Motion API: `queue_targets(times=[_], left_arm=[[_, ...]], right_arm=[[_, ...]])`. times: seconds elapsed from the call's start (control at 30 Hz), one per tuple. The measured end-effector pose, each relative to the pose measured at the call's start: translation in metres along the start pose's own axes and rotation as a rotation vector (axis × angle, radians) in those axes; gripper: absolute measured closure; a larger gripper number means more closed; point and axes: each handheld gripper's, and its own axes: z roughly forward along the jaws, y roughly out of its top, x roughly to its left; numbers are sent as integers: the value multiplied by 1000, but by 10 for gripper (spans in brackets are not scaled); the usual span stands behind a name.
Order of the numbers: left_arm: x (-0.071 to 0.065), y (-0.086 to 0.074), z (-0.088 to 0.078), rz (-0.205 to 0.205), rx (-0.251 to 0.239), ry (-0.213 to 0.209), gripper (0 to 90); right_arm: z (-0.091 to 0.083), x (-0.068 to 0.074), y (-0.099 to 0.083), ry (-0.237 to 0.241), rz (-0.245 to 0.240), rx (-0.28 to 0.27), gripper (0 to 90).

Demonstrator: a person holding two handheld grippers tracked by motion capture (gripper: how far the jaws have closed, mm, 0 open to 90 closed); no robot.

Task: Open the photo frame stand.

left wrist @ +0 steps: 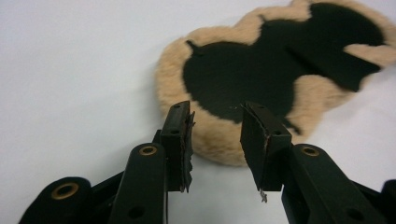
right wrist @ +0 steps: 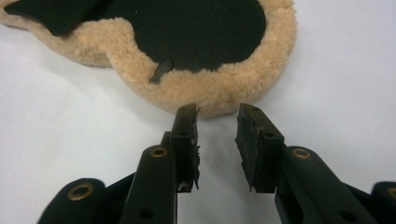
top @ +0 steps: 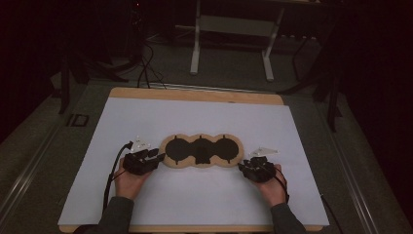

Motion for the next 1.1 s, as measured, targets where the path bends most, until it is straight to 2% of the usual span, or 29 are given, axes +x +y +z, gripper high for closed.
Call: queue_targets(times=[0.07,0.1,0.13,0.27,0.37,0.53,0.6,0.63,0.67,0.7,0.73,0.77,1.0,1.1], left_arm=[[-5,1,1,22,12,-24,631],[-12,3,2,52,22,-39,636],[-12,3,2,52,22,-39,642],[-26,4,7,108,43,-78,651],[-36,4,13,134,59,-100,651],[-52,5,19,162,55,-138,664],[-58,5,22,184,61,-133,681],[-61,5,24,194,64,-125,736],[-64,5,27,204,69,-119,736],[-66,4,29,211,73,-116,806],[-68,3,31,215,80,-118,806],[-70,3,33,219,86,-116,866],[-82,1,50,238,117,-120,896],[-83,1,55,225,114,-114,895]], right_arm=[[0,1,-2,-3,0,-3,672],[1,2,-2,-7,-11,-8,663],[1,2,-2,-7,-11,-8,663],[1,2,-3,-7,-13,-18,657],[0,1,-4,-11,-14,-24,654],[-1,1,-4,-14,-9,-29,651],[-1,1,-4,-13,-10,-30,651],[0,2,-4,-11,-15,-29,651],[0,2,-4,-11,-15,-29,651],[0,2,-4,-11,-21,-26,651],[0,2,-4,-11,-21,-26,651],[1,2,-4,-10,-24,-26,650],[1,3,-5,-8,-25,-28,642],[2,3,-5,-7,-26,-24,637]])
